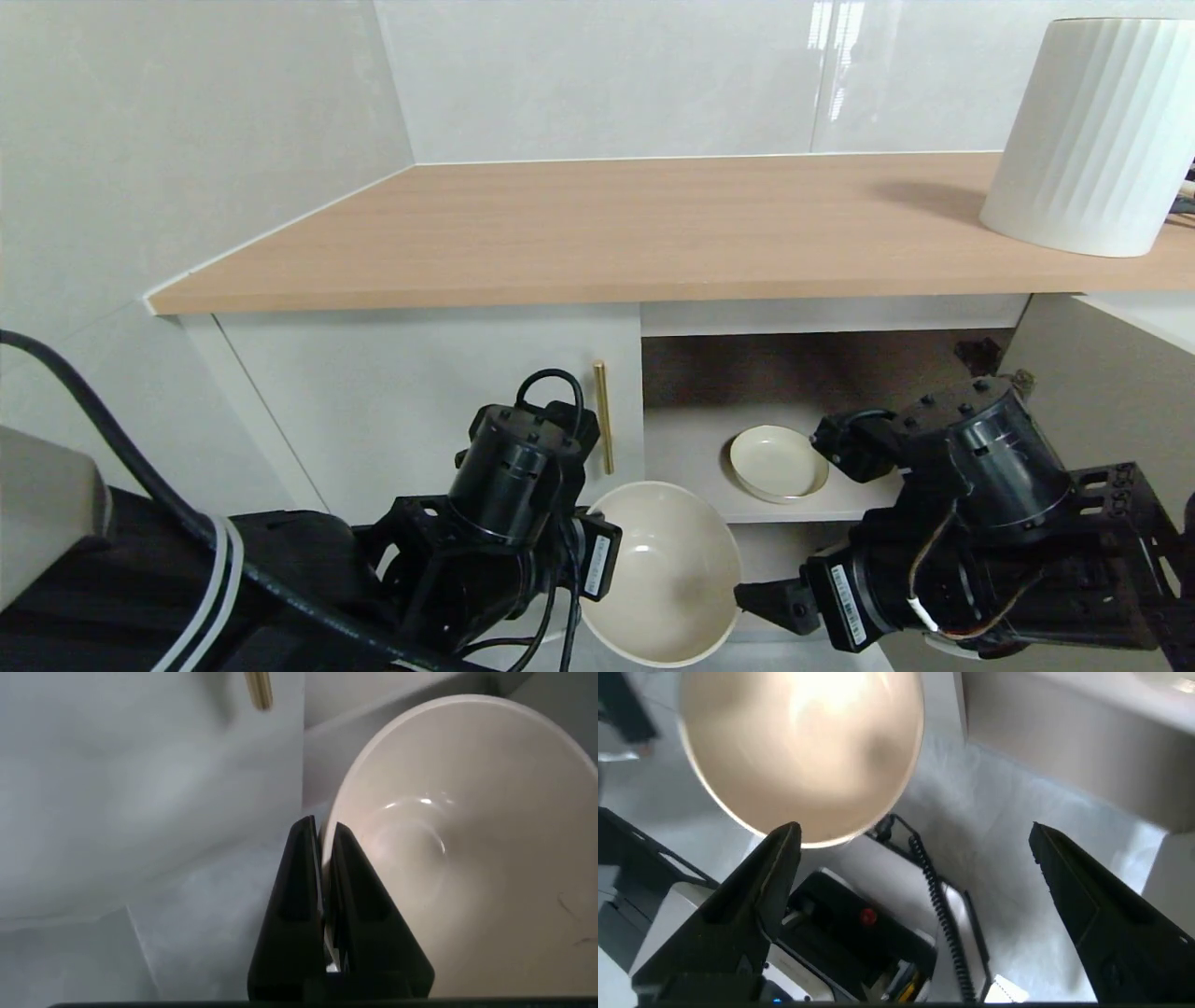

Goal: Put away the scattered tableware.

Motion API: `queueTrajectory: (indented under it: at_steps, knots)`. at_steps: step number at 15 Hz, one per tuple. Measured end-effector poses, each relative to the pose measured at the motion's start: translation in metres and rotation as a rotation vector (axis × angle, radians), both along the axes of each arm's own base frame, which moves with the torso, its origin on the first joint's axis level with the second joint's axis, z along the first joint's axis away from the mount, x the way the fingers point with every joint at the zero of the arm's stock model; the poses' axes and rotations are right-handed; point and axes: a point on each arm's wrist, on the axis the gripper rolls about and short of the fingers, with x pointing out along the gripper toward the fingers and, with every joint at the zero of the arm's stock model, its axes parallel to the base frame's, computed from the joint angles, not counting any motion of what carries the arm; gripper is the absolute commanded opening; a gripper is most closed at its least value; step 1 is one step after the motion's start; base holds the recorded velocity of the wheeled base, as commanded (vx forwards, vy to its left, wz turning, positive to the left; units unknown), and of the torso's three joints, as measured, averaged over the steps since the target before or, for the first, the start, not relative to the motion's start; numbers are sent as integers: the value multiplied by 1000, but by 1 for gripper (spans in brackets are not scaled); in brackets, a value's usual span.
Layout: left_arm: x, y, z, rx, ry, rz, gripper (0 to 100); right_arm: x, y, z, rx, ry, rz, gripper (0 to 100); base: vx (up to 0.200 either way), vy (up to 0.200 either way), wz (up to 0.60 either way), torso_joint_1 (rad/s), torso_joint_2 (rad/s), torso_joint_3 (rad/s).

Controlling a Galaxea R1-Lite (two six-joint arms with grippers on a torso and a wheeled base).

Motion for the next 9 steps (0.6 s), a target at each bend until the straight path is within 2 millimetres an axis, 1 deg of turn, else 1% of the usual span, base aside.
queueTrajectory:
  at_steps: [7,8,9]
  knots:
    - [-7,-3,1,-23,-25,-24,0,11,10,-18,-15,19,-10,100,0,0,0,0,0,0]
    - [-8,-3,0,-24,-26,-27,0,12,11,-19,-8,22,-18,0,0,0,0,0,0,0]
    - [-8,-3,1,-28,-29,-29,0,14,12,-19,-1,22,-23,0,0,0,0,0,0,0]
